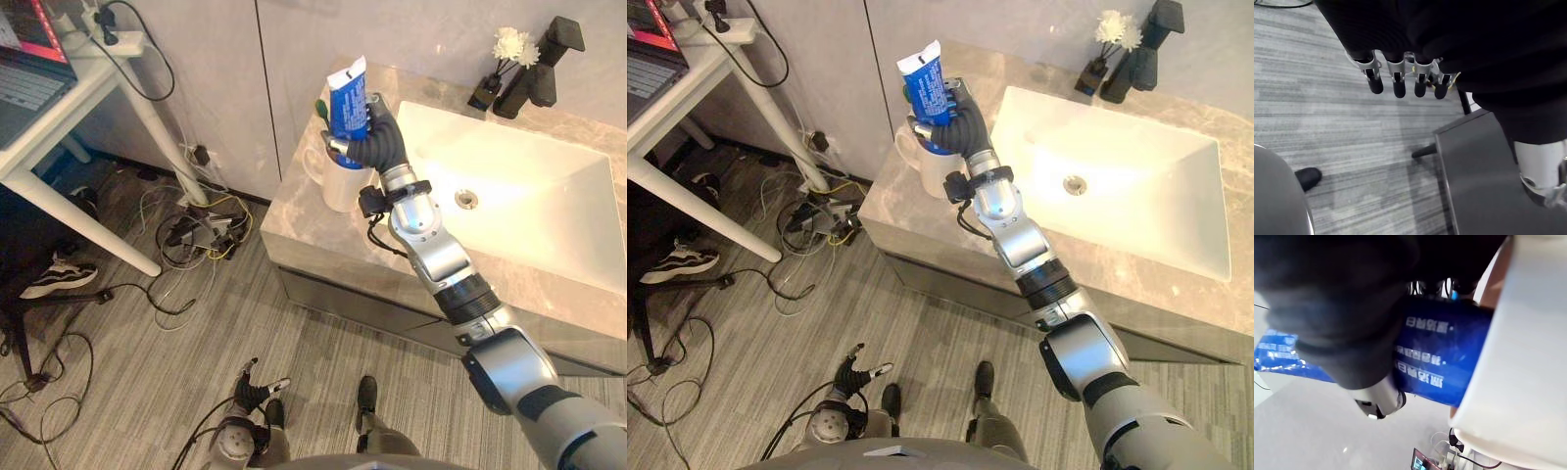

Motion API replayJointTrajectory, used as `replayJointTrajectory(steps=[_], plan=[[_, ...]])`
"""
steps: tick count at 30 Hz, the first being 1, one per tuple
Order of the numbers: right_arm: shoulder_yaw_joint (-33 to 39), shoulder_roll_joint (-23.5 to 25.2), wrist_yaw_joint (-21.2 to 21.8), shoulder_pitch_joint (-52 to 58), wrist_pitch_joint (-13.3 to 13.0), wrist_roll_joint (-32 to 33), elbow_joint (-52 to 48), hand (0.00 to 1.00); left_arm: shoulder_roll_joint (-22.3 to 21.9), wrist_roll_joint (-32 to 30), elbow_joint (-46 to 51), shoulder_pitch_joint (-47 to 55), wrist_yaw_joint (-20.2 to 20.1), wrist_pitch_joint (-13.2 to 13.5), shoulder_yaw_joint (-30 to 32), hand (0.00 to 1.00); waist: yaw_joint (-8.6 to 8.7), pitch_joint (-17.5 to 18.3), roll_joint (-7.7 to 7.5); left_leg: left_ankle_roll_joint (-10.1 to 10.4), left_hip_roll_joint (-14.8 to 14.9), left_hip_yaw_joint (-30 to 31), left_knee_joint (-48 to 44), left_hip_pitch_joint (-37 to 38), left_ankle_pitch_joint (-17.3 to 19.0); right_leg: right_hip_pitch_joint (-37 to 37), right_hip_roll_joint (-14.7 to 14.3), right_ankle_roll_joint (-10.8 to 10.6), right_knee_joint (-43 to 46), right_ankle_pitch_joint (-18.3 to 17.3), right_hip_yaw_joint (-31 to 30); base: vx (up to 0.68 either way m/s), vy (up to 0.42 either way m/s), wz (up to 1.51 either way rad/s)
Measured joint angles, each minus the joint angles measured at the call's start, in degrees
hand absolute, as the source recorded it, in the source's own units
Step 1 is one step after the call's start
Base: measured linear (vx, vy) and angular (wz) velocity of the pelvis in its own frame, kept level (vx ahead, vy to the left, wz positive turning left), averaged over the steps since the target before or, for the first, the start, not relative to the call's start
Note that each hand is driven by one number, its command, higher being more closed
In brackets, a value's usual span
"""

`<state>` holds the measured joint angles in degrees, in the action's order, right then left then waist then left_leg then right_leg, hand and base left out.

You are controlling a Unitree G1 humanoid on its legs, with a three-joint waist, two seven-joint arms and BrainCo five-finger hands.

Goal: Organize washtable

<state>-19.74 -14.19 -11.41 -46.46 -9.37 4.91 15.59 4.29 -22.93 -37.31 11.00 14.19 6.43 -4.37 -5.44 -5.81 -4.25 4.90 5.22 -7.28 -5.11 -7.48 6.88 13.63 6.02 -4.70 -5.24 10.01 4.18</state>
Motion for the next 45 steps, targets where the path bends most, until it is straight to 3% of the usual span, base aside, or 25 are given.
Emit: replayJointTrajectory(steps=[12,13,24,33,45], plan=[[1.2,1.2,-1.0,1.7,-0.5,0.0,-0.1,1.00,0.0,0.0,0.0,0.0,0.0,0.0,0.0,0.00,-0.02,0.0,-0.01,0.0,0.0,0.2,-0.3,0.0,-0.1,-0.3,0.1,0.0,0.0,0.0,0.1,0.00,0.000,0.00],[1.2,1.2,-1.1,1.9,-0.6,0.0,-0.2,0.00,0.0,0.0,0.0,0.0,0.0,0.0,0.0,0.00,-0.02,0.0,-0.01,0.0,0.0,0.2,-0.3,0.0,-0.1,-0.3,0.1,0.0,0.0,0.0,0.1,0.00,0.000,0.00],[1.7,1.8,-1.4,4.5,-1.5,0.1,-0.5,0.00,0.0,0.0,0.0,0.0,0.0,0.0,0.0,0.00,-0.10,0.1,-0.15,0.0,0.0,0.3,-0.2,0.0,-0.1,-0.8,0.1,0.0,0.0,0.0,0.2,0.00,0.000,0.00],[1.6,2.0,-1.1,8.1,0.1,0.1,-0.5,0.00,-0.1,0.0,-0.1,0.0,0.0,-0.1,0.0,0.00,-0.09,0.2,-0.23,0.0,0.0,0.9,-0.2,0.4,-0.3,-1.2,0.1,0.0,0.0,0.0,1.1,0.01,-0.003,0.04],[2.4,2.3,-1.2,8.1,0.1,0.1,-4.5,0.00,0.1,-0.1,-0.5,0.0,-0.1,-0.1,0.0,0.00,-0.08,0.9,-1.08,0.1,0.0,0.7,-0.2,1.0,-0.6,-1.6,0.1,0.2,0.0,0.2,1.0,0.00,0.000,0.00]])
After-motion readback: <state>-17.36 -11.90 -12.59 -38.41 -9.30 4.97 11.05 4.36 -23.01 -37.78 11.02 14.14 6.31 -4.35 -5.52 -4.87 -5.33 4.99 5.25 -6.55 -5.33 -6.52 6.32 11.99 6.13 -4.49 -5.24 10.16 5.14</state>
